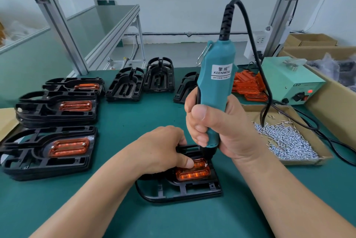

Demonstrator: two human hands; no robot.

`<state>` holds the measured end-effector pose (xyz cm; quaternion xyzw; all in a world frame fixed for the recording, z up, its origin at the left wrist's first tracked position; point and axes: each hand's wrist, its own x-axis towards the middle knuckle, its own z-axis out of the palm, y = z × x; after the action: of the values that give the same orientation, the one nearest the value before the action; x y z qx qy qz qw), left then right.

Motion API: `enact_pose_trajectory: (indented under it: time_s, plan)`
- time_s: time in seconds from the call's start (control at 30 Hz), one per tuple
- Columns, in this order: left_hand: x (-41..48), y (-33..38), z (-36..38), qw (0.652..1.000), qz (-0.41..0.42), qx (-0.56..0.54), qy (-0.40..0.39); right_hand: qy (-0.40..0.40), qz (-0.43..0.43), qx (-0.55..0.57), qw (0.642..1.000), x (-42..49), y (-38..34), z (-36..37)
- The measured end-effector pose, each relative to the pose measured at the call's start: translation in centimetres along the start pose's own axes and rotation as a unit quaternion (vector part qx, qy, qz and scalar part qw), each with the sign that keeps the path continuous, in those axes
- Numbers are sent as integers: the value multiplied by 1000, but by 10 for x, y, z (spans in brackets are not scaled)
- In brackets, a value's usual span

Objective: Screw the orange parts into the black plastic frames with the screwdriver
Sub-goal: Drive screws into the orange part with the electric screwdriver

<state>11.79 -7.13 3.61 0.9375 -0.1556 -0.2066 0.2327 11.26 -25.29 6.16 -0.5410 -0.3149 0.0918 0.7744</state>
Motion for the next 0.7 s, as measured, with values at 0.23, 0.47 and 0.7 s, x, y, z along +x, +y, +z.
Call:
enact_pose_trajectory:
  time_s: [0.23,0.47,0.7]
  plan:
    - [0,0,0,1000,4,-6,-4,-1,3,-5,1000,1,1,0]
    - [-2,2,0,1000,6,-7,-3,-7,14,-26,1000,4,8,1]
    - [-4,3,0,1000,26,-17,-4,-20,20,-47,999,0,7,0]
